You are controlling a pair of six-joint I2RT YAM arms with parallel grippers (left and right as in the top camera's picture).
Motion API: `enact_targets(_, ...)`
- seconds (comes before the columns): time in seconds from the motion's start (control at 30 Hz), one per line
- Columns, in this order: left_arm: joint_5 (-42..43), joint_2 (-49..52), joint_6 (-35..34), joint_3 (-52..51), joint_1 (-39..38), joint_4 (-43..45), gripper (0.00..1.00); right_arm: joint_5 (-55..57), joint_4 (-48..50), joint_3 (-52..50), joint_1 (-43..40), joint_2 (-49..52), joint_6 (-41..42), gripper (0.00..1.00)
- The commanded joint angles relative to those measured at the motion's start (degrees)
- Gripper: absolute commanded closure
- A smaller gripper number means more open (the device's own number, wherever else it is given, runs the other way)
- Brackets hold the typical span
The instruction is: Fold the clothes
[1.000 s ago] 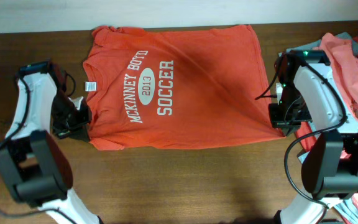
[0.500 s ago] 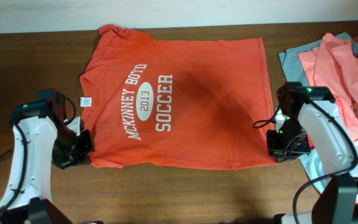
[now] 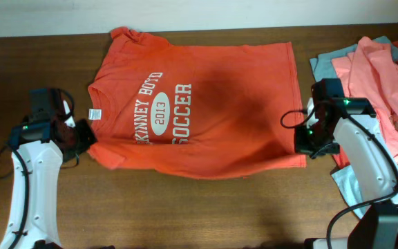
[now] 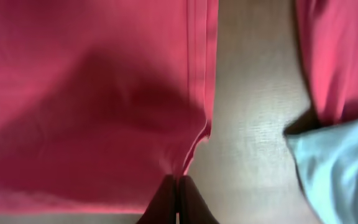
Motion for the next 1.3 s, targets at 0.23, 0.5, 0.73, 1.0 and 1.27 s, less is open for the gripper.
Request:
enact_targets(0.23,7.1,5.7,-1.1,0.0,0.1,6.5,1.00,0.9,12.6,-0.1,-0.3,-0.8,0.1,0.96)
enact_targets(0.5,8.0,7.9,-1.1,0.0,0.1,9.1,1.00,12.2,16.8,-0.1,-0.4,-0.7,3.5,0.96)
enact_targets(0.73,7.8,7.9,-1.1,0.0,0.1,9.5,1.00,12.1,16.2,-0.1,-7.0,-0.7,4.2,0.96)
enact_targets(1.0,13.0,7.9,-1.1,0.0,0.1,12.6,1.00,4.0,16.9,-0.1,-11.1,-0.7,2.1,0.96)
enact_targets(1.27,16.6,8.0,-1.2,0.0,-0.1,19.6,1.00,-7.2,19.8,-0.1,-10.8,-0.1,0.0,0.96)
